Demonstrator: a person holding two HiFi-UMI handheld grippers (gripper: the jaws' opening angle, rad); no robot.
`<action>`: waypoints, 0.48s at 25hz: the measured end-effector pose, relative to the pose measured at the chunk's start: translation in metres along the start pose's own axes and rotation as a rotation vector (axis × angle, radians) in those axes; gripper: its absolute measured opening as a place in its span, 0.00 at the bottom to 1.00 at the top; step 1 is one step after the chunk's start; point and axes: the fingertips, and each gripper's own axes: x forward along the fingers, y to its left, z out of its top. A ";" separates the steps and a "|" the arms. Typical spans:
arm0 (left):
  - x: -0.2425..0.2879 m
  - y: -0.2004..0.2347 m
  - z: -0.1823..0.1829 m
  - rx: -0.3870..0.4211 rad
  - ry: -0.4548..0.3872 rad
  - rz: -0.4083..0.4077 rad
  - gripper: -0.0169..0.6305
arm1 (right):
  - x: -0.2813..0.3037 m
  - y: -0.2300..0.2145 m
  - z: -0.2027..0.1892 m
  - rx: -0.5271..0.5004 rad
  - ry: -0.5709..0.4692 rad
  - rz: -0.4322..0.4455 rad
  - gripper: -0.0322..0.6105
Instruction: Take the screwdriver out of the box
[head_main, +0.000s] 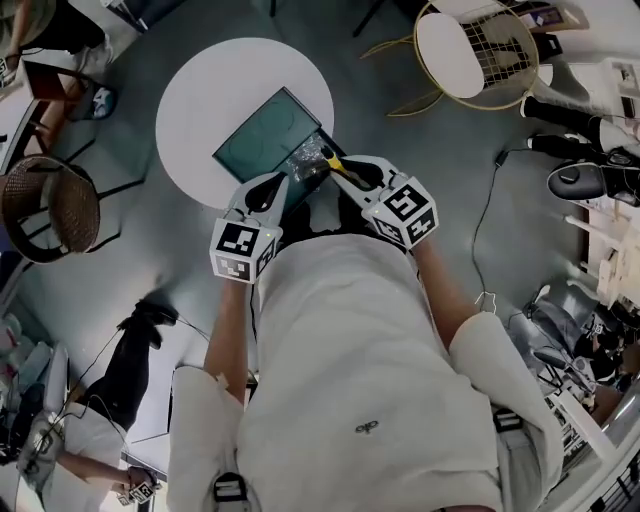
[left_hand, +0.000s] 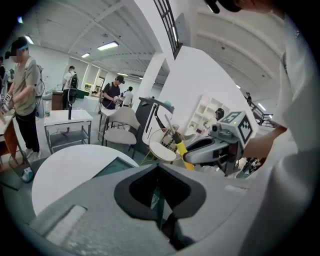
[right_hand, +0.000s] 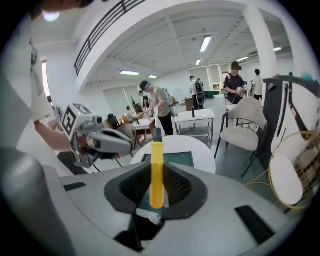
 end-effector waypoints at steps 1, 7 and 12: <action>0.002 -0.007 0.007 0.003 -0.013 -0.001 0.04 | -0.011 -0.001 0.006 0.044 -0.050 0.020 0.18; 0.008 -0.046 0.041 -0.035 -0.105 0.004 0.04 | -0.077 -0.011 0.035 0.281 -0.301 0.175 0.18; 0.023 -0.101 0.053 -0.064 -0.162 0.032 0.04 | -0.138 -0.023 0.038 0.339 -0.420 0.271 0.18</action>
